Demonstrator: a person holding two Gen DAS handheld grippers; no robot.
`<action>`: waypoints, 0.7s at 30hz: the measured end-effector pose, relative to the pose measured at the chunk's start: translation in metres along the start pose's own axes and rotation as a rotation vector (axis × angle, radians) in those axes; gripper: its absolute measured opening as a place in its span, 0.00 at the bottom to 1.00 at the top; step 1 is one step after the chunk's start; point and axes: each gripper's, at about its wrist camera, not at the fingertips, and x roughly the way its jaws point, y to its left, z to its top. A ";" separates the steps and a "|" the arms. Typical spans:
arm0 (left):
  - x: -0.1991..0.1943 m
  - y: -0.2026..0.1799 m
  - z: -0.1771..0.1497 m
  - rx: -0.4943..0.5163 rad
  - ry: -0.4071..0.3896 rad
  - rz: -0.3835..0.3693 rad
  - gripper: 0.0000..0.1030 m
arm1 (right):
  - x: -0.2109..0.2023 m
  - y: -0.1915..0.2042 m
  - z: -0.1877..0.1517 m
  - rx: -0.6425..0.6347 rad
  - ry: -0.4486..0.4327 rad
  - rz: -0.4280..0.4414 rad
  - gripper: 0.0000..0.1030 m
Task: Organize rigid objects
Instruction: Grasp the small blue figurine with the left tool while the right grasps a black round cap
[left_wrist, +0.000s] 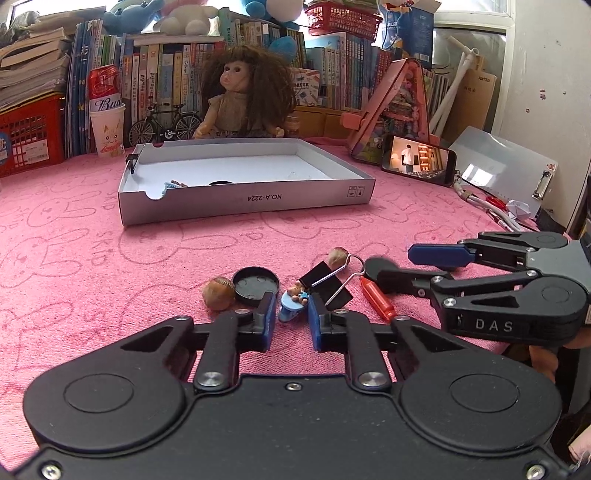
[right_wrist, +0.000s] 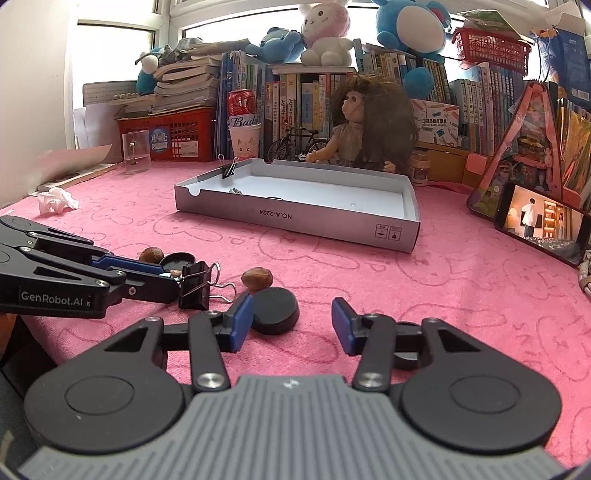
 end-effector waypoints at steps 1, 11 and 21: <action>0.001 -0.001 0.000 0.001 -0.002 0.003 0.16 | 0.001 0.001 -0.001 0.001 0.005 0.002 0.51; 0.003 -0.002 0.001 -0.008 -0.009 0.011 0.14 | 0.006 0.003 -0.005 0.013 -0.004 -0.019 0.41; 0.006 -0.005 0.000 0.004 -0.018 0.027 0.16 | 0.010 0.000 -0.004 0.028 -0.016 -0.041 0.43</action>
